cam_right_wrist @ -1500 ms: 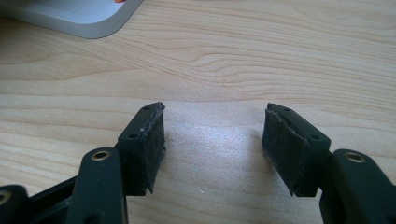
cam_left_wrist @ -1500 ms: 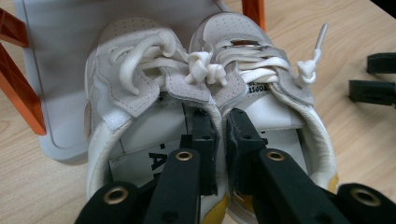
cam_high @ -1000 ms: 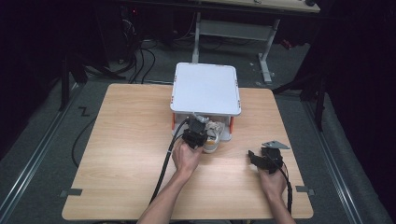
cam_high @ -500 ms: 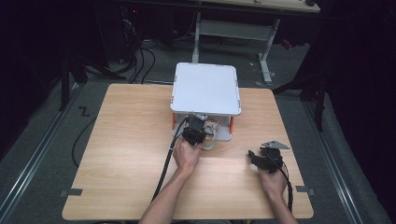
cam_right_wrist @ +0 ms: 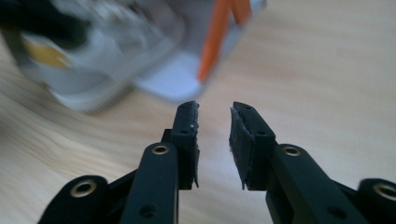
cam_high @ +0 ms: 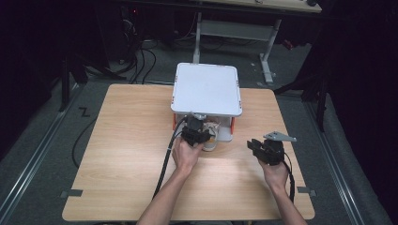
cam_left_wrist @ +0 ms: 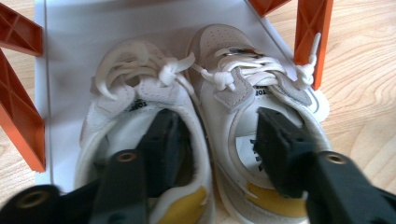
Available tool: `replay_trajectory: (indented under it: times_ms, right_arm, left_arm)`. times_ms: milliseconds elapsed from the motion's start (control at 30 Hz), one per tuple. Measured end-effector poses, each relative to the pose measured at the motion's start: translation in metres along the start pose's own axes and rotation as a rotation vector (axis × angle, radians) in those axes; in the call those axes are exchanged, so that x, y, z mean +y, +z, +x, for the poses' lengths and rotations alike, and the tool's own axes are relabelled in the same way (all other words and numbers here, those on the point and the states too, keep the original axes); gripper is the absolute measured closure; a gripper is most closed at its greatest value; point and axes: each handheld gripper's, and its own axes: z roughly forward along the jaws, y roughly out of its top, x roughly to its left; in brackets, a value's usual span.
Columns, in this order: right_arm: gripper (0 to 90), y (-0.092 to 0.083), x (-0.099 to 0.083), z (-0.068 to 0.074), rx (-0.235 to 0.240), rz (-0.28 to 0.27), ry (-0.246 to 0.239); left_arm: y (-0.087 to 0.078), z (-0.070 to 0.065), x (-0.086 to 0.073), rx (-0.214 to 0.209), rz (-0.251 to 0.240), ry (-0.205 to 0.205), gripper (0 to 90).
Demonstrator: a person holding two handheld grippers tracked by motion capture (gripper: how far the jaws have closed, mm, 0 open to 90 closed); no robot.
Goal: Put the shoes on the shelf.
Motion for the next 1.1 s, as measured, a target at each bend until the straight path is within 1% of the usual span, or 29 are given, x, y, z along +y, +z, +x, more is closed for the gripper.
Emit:
replay_trajectory:
  times_ms: [67, 133, 167, 233, 300, 367, 400, 467, 500, 567, 600, 667, 800, 867, 967, 1033, 1100]
  right_arm:
    - [74.1, -0.009, 0.020, 0.007, 0.041, -0.038, -0.022]
    - [75.5, -0.014, 0.037, 0.012, 0.061, -0.063, -0.039]
    - [76.3, -0.017, 0.048, 0.016, 0.070, -0.080, -0.057]
    - [77.4, -0.019, 0.065, 0.021, 0.085, -0.099, -0.078]
    - [77.7, -0.018, 0.084, 0.027, 0.094, -0.111, -0.100]
    - [77.6, -0.015, 0.099, 0.032, 0.088, -0.110, -0.118]
    - [77.5, -0.013, 0.105, 0.033, 0.086, -0.104, -0.123]
    - [76.7, -0.004, 0.118, 0.037, 0.080, -0.095, -0.128]
    - [76.3, -0.001, 0.122, 0.038, 0.078, -0.091, -0.126]
    - [76.1, 0.009, 0.131, 0.039, 0.071, -0.073, -0.123]
    - [76.1, 0.012, 0.134, 0.039, 0.071, -0.066, -0.123]
    - [76.2, 0.020, 0.139, 0.039, 0.060, -0.045, -0.122]
    - [76.3, 0.030, 0.143, 0.038, 0.043, -0.024, -0.117]
    - [76.0, 0.034, 0.142, 0.037, 0.033, -0.008, -0.119]
    - [75.5, 0.035, 0.143, 0.036, 0.032, -0.015, -0.121]
    - [75.0, 0.035, 0.143, 0.036, 0.035, -0.013, -0.117]
    - [74.8, 0.036, 0.143, 0.035, 0.038, -0.014, -0.118]
  left_arm:
    - [-0.001, 0.002, -0.001, -0.018, -0.002, -0.015, 43.8]
    - [-0.003, 0.004, -0.001, -0.036, -0.002, -0.018, 41.5]
    - [-0.004, 0.005, -0.001, -0.041, -0.002, -0.018, 40.4]
    - [-0.005, 0.006, -0.001, -0.054, -0.001, -0.025, 38.7]
    - [-0.006, 0.006, -0.001, -0.048, -0.001, -0.021, 36.8]
    - [-0.007, 0.005, -0.001, -0.025, -0.002, -0.011, 33.5]
    - [-0.008, 0.005, -0.001, -0.024, -0.006, -0.001, 32.3]
    - [-0.008, 0.006, 0.000, -0.029, -0.004, -0.005, 31.4]
    - [-0.009, 0.006, -0.001, -0.013, -0.006, 0.001, 28.6]
    - [-0.011, 0.008, -0.001, -0.019, -0.009, -0.002, 27.0]
    - [-0.013, 0.008, -0.002, -0.024, -0.017, -0.008, 26.7]
    - [-0.018, 0.007, -0.003, -0.040, -0.031, -0.005, 25.8]
    - [-0.034, 0.002, -0.002, -0.049, -0.066, 0.021, 24.2]
    - [-0.042, 0.000, -0.003, -0.047, -0.065, 0.034, 21.5]
    - [-0.055, -0.001, -0.010, -0.053, -0.074, 0.050, 18.0]
    - [-0.062, 0.000, -0.018, -0.055, -0.071, 0.055, 15.5]
    - [-0.067, 0.001, -0.029, -0.045, -0.060, 0.059, 15.0]
